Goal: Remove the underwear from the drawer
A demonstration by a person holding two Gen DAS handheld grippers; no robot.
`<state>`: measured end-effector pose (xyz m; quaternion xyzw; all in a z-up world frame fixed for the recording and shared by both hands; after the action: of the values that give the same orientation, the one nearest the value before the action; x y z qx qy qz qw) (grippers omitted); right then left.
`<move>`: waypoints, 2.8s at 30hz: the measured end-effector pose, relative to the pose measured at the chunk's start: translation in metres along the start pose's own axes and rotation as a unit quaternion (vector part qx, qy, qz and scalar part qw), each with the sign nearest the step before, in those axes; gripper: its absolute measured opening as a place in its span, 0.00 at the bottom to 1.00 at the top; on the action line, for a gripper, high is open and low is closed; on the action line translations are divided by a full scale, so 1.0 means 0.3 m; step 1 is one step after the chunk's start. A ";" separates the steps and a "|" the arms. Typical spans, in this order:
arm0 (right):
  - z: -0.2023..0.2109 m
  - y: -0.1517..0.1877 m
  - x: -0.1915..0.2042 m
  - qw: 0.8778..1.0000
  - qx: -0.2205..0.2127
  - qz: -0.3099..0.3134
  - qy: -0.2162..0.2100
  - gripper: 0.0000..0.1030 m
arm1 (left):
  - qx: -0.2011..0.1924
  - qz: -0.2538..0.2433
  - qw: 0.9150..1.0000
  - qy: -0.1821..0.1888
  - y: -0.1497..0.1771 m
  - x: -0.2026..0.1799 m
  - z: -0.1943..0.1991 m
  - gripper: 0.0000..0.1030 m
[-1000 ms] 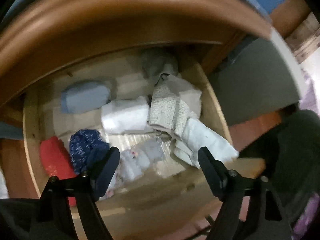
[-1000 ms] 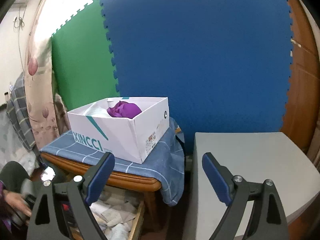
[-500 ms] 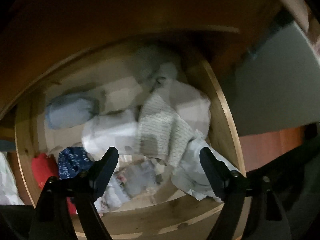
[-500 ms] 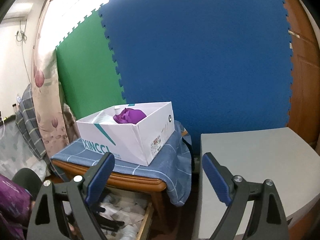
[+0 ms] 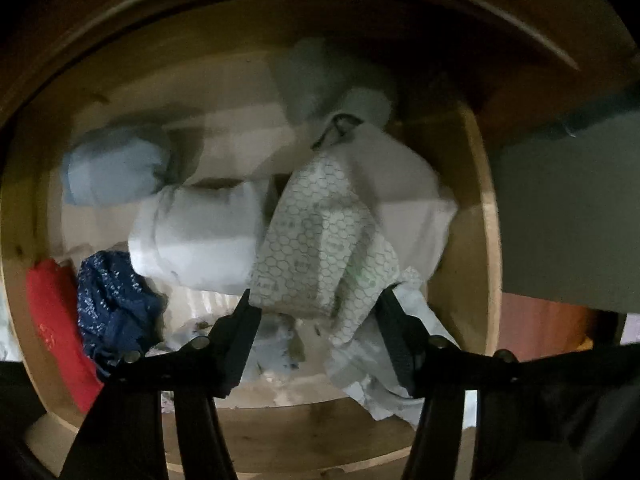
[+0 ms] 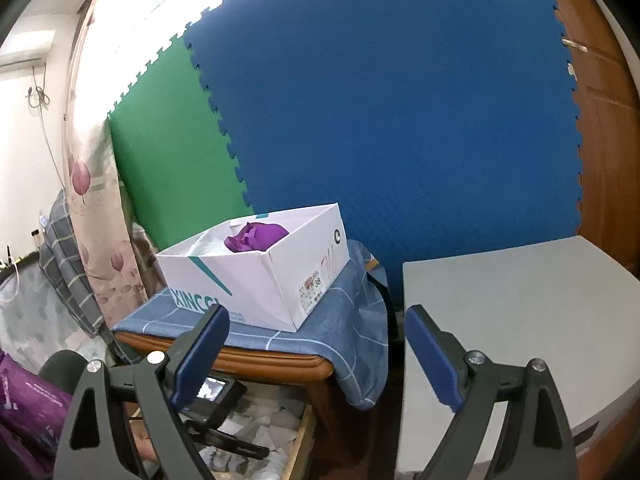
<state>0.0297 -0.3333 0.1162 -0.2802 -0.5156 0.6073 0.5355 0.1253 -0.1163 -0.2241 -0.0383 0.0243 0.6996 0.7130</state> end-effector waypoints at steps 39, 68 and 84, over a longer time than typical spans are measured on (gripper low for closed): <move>-0.060 0.031 0.025 0.999 0.039 0.012 0.011 0.89 | -0.123 -0.050 0.990 -0.037 0.140 0.126 0.305 0.73; -0.085 0.041 0.023 0.998 0.052 0.010 0.012 0.89 | -0.173 -0.073 0.977 0.097 0.250 0.102 0.502 0.10; -0.105 0.047 0.045 0.997 0.063 0.026 0.021 0.89 | -0.260 -0.049 0.954 0.142 0.315 0.198 0.854 0.10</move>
<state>0.0490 -0.3089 0.0961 -0.2721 -0.4577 0.6464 0.5464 0.0271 -0.0327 0.0239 -0.3224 -0.0596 0.6334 0.7009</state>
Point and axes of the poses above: each gripper's, at about its wrist camera, not at the fingertips, and z roughly against the way its jaws point, x to its left, y to its underside, the point moved 8 cm from there along -z, roughly the way its jaws point, and after that the axes turned 2 degrees about x, right-handed, at the moved point
